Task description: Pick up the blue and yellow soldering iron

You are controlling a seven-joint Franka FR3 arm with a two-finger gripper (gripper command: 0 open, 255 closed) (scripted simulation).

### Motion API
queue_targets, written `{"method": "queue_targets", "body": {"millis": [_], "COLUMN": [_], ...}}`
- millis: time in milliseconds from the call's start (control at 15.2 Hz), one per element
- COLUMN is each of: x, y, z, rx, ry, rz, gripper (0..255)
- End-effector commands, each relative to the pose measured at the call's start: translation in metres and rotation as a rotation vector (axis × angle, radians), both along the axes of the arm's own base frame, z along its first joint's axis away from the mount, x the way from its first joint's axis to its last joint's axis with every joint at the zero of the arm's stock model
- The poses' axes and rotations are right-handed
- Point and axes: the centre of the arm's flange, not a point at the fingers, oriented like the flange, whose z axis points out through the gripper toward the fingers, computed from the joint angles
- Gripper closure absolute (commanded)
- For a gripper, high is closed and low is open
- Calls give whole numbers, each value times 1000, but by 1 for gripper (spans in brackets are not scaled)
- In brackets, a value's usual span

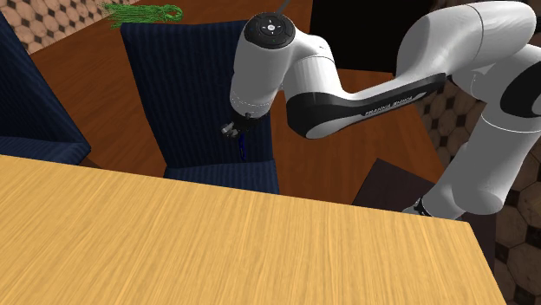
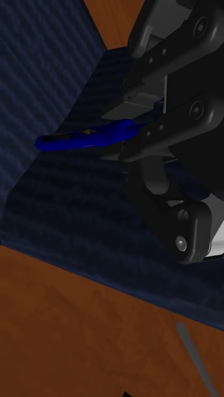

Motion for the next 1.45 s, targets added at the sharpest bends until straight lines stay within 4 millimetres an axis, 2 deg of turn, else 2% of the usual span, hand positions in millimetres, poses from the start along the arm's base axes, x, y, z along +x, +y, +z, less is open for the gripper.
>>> {"method": "queue_targets", "body": {"millis": [0,264,1254,1386], "x": [0,0,0,0], "y": [0,0,0,0], "z": [0,0,79,80], "rx": [-1,-1,-1,-1], "ry": [1,1,1,1], "rz": [-1,-1,-1,-1], "gripper": [255,255,255,255]}}
